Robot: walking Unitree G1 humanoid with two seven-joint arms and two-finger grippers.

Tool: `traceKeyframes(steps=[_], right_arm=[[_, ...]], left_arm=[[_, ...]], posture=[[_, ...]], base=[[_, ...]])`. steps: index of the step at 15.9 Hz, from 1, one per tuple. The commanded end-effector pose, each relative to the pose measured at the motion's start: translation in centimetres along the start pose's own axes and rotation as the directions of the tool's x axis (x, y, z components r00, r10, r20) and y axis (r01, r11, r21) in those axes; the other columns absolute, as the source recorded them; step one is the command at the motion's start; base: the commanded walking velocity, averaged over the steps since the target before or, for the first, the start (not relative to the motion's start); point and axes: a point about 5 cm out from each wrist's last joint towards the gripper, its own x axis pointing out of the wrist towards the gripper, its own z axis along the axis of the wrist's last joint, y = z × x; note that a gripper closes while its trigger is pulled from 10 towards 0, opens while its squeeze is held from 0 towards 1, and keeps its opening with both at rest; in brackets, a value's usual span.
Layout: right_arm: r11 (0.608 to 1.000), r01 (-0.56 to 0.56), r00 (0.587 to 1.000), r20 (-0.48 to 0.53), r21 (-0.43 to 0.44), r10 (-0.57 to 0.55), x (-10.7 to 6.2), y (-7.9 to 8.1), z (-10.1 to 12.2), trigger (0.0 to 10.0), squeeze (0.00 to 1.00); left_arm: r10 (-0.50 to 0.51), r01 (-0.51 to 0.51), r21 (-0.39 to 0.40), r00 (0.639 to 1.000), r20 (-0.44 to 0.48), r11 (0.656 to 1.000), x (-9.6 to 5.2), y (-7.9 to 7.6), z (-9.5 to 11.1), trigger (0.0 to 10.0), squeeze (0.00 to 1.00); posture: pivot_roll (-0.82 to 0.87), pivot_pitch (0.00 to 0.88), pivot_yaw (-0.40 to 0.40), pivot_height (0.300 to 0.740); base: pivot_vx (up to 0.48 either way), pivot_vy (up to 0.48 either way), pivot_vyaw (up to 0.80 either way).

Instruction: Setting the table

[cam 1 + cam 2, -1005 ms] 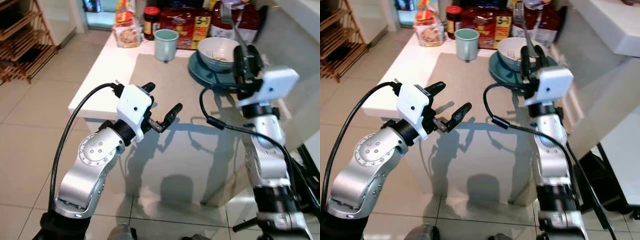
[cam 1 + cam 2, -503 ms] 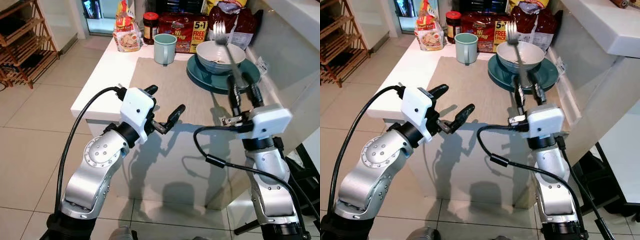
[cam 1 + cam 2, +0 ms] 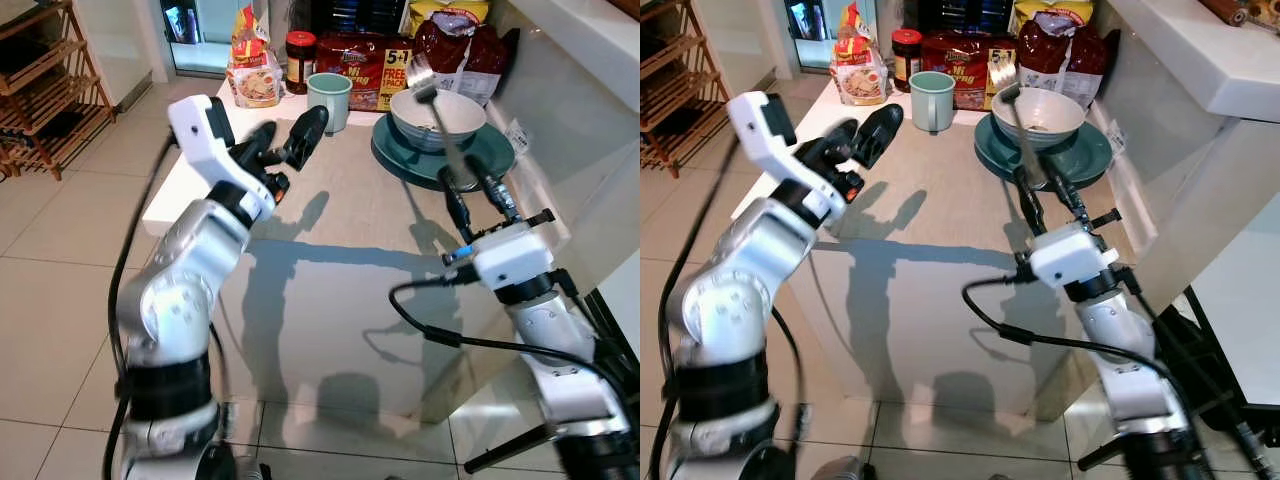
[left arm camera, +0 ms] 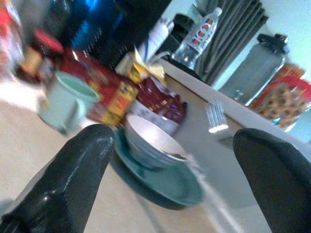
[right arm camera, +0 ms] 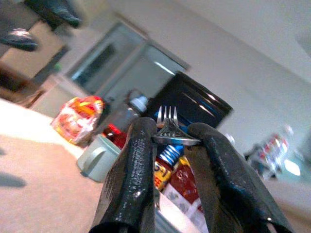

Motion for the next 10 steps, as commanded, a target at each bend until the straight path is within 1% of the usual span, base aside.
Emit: traceKeyframes(steps=[1,2,3,4,5,7,8,10], right_arm=[[0.995,-0.074,0.996,0.049,-0.067,0.077,0.3,0.4,0.3,10.0,0.00],[0.991,-0.094,0.993,0.062,-0.092,0.100,0.3,0.5,0.3,10.0,0.00],[0.988,-0.106,0.991,0.070,-0.108,0.114,0.3,0.6,0.3,10.0,0.00],[0.983,-0.123,0.985,0.101,-0.137,0.137,0.5,0.8,0.5,10.0,0.00],[0.979,-0.139,0.980,0.123,-0.152,0.158,0.6,1.0,0.7,10.0,0.00],[0.969,-0.188,0.969,0.130,-0.157,0.209,0.7,1.8,0.5,10.0,0.00],[0.968,-0.194,0.967,0.134,-0.158,0.216,0.7,1.9,0.5,10.0,0.00],[0.962,-0.226,0.960,0.132,-0.152,0.246,0.6,2.4,0.2,10.0,0.00]], left_arm=[[-0.023,0.018,-0.112,0.999,-0.048,0.994,0.8,-0.5,-0.4,10.0,0.93],[-0.023,0.013,-0.143,0.997,-0.067,0.990,1.1,-0.6,-0.6,10.0,0.22],[-0.023,0.009,-0.163,0.996,-0.081,0.987,1.2,-0.7,-0.8,10.0,0.22],[-0.003,-0.024,-0.227,0.993,-0.121,0.974,1.8,-0.6,-1.2,10.0,0.00],[0.007,-0.047,-0.272,0.989,-0.148,0.961,2.3,-0.5,-1.4,10.0,0.00],[-0.068,0.012,-0.303,0.983,-0.173,0.953,3.1,-1.3,-0.9,10.0,0.00],[-0.089,0.027,-0.309,0.978,-0.190,0.951,3.3,-1.7,-0.9,10.0,0.00],[-0.158,0.071,-0.359,0.963,-0.217,0.931,3.9,-2.6,-0.8,10.0,0.00]], posture=[[0.10,0.002,-0.034,0.740],[0.11,0.001,-0.037,0.740],[0.11,0.001,-0.037,0.740],[0.11,0.003,-0.038,0.740],[0.11,0.001,-0.032,0.740],[0.11,0.000,-0.030,0.740],[0.11,0.000,-0.029,0.740],[0.10,0.000,-0.023,0.740]], base=[[0.000,0.000,0.00],[0.000,0.000,0.00],[0.000,0.000,0.00],[0.000,0.000,0.00],[0.000,0.000,0.00],[0.000,0.000,0.00],[0.000,0.000,0.00],[0.000,0.000,0.00]])
